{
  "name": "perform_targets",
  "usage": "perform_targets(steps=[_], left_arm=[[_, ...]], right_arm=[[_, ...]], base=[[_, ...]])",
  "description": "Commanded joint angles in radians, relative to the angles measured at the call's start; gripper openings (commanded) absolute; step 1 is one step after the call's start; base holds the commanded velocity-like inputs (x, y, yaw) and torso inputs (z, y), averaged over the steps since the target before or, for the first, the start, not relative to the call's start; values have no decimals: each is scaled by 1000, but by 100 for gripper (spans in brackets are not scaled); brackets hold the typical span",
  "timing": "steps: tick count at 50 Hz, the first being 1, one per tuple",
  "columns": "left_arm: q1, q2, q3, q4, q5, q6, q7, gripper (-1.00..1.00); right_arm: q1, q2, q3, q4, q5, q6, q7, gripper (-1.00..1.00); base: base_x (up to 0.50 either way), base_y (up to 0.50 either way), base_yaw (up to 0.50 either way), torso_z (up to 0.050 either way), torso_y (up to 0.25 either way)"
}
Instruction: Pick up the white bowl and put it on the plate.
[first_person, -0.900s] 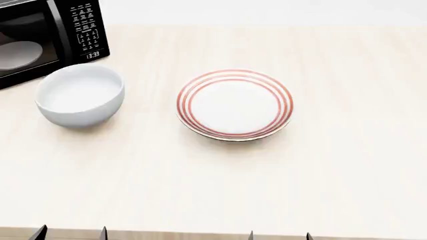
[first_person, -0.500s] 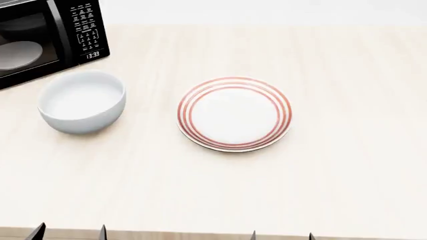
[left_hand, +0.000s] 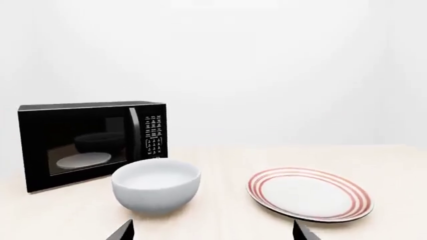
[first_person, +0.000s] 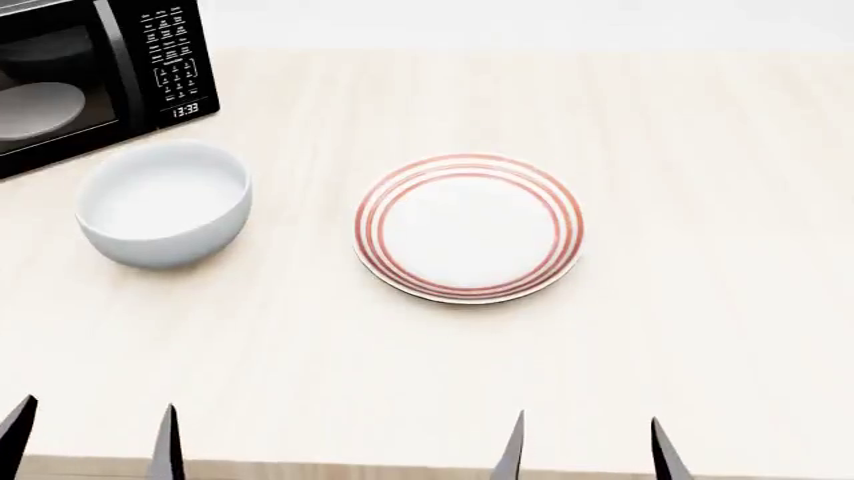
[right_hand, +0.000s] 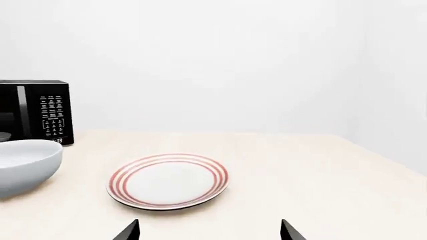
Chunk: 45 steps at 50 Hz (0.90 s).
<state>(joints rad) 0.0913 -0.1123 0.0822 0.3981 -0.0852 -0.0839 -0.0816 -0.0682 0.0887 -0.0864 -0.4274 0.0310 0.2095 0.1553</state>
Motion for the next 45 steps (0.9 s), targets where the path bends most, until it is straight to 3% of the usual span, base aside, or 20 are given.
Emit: perform_targets(steps=[1,38,45], left_arm=[[22,-25,-1,179,-22,-93,-31,100],[22,-55,35,133,32,-60,-102,100],[19,-60,38,134,29,-63,-108,100]], right_arm=[[-29,12,3,-110,31,-11,22,100],[-33,51,-42,-97,40,-43,79,100],[-38,60,-54,-97,46,-52,78,100]], base=[[113,0,0,0,0],[500,0,0,0,0],[0,0,0,0,0]])
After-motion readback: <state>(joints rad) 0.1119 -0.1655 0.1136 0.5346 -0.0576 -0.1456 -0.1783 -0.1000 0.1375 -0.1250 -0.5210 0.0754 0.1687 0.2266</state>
